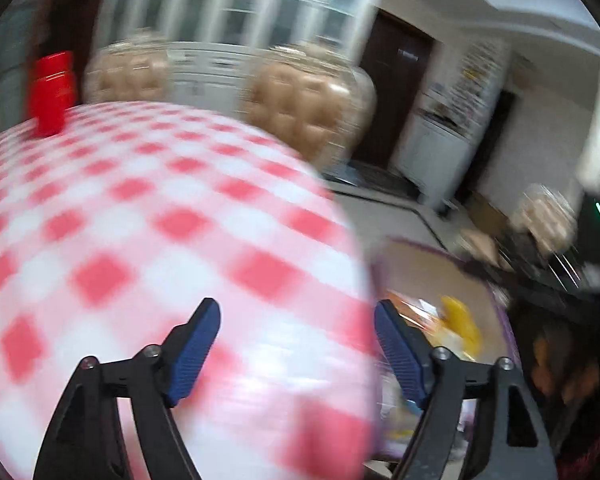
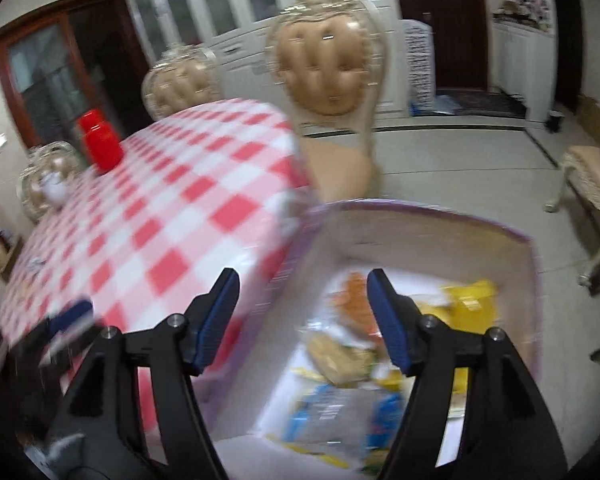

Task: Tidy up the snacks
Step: 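Open both tools to drop the snacks into the white box, then move both open tools back over the last snacks on the table, then grasp the cake packet with the left tool while the right grasps the silver-white packet, then carry both held packets over to the white box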

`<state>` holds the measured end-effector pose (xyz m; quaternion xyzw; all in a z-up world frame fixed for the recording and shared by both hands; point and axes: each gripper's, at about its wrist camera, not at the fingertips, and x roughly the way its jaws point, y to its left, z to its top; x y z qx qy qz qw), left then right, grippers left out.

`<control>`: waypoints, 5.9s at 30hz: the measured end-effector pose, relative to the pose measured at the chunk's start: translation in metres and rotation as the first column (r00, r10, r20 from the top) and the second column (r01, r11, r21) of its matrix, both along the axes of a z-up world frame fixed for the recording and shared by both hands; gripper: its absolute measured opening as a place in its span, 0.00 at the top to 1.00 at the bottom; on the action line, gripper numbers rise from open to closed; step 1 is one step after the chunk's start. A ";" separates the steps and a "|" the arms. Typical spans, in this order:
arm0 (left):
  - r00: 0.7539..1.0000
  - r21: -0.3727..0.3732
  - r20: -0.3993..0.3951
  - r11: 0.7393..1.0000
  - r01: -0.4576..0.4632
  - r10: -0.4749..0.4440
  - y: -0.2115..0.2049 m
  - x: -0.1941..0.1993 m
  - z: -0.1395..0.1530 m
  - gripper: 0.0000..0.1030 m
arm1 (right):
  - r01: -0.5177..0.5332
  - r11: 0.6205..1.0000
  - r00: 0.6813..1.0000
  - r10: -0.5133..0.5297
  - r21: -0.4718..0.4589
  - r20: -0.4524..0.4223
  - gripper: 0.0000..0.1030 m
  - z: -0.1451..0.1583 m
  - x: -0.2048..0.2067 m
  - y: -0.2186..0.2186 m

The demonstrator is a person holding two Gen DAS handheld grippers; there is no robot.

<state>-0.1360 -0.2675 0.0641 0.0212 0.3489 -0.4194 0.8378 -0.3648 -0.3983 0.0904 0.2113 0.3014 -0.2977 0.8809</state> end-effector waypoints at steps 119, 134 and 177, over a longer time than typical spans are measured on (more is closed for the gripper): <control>0.658 -0.013 -0.032 0.658 -0.753 0.752 0.304 0.115 -0.023 0.64 | -0.699 0.642 0.709 0.680 0.314 0.188 0.58 -0.086 0.312 0.270; 0.749 -0.108 0.041 0.748 -0.655 0.662 0.270 0.058 -0.003 0.60 | -0.655 0.707 0.755 0.599 0.267 0.265 0.58 -0.069 0.206 0.210; 0.950 0.101 0.129 0.949 -0.297 0.284 0.068 -0.025 0.008 0.65 | -0.448 0.894 0.889 0.442 0.020 0.122 0.58 -0.009 0.050 0.106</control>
